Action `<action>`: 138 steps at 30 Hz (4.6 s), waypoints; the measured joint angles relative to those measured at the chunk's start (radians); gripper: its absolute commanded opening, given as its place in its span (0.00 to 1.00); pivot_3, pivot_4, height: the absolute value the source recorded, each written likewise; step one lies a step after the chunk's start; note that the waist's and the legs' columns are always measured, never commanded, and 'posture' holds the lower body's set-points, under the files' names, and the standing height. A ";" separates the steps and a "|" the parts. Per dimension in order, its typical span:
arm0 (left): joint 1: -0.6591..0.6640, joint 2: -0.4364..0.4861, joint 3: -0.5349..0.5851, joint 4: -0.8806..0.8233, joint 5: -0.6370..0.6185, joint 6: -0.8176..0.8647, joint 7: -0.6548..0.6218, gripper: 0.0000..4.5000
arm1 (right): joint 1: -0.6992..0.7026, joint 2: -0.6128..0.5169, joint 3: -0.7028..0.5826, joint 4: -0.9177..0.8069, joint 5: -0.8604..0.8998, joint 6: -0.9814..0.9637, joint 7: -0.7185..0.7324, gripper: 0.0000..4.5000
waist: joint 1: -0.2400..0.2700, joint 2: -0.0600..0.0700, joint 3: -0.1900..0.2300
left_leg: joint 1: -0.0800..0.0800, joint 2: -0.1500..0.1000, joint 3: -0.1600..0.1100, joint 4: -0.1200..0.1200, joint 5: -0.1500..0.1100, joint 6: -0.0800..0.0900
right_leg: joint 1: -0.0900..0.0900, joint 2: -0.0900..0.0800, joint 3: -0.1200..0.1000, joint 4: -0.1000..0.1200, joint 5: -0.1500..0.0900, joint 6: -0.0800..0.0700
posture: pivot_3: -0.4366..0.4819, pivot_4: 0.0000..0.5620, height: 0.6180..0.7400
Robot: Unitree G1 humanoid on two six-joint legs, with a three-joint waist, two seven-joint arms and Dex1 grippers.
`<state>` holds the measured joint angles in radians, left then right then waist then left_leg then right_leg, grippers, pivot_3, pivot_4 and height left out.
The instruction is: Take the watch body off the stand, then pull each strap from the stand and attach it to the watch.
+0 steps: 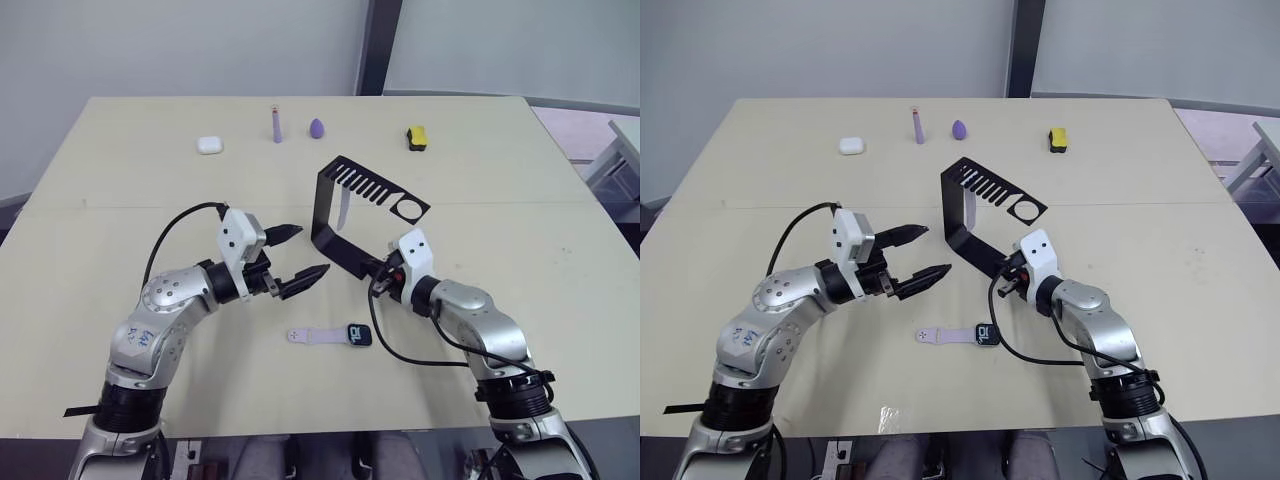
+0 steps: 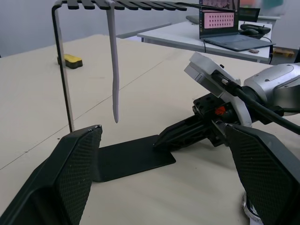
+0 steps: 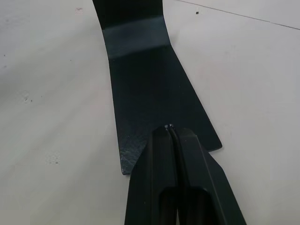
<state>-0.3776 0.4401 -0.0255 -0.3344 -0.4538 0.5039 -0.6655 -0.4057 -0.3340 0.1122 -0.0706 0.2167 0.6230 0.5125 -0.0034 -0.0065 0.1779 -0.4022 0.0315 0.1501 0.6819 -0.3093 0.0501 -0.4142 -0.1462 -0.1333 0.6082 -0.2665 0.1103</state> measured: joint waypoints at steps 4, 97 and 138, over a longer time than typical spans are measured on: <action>-0.031 -0.031 -0.020 0.012 0.014 -0.001 0.016 1.00 | -0.001 0.006 -0.005 -0.004 0.002 0.013 -0.001 0.02 | -0.001 0.000 -0.001 | 0.000 0.000 0.000 0.000 0.000 0.000 | 0.000 0.000 0.000 0.000 0.000 0.000 | 0.48 0.27 1.00; -0.325 0.042 -0.111 0.231 -0.249 0.220 -0.541 0.00 | 0.017 -0.209 -0.271 -0.488 1.282 0.298 -0.296 0.94 | 0.004 0.002 0.001 | -0.004 -0.001 -0.001 -0.001 -0.001 0.003 | -0.001 -0.001 -0.001 -0.007 0.001 0.001 | 0.48 0.27 1.00; -0.312 0.045 -0.110 0.221 -0.228 0.180 -0.515 0.00 | -0.017 -0.235 -0.237 -0.439 1.318 0.252 -0.257 0.17 | 0.003 0.002 0.001 | -0.004 -0.001 -0.001 -0.001 -0.001 0.004 | -0.001 -0.001 -0.001 -0.007 0.001 0.002 | 0.48 0.27 1.00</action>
<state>-0.6901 0.4853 -0.1357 -0.1138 -0.6821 0.6839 -1.1800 -0.4231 -0.5694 -0.1248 -0.5094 1.5346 0.8755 0.2557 -0.0009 -0.0041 0.1790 -0.4062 0.0310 0.1490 0.6809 -0.3105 0.0537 -0.4148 -0.1475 -0.1340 0.6014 -0.2657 0.1119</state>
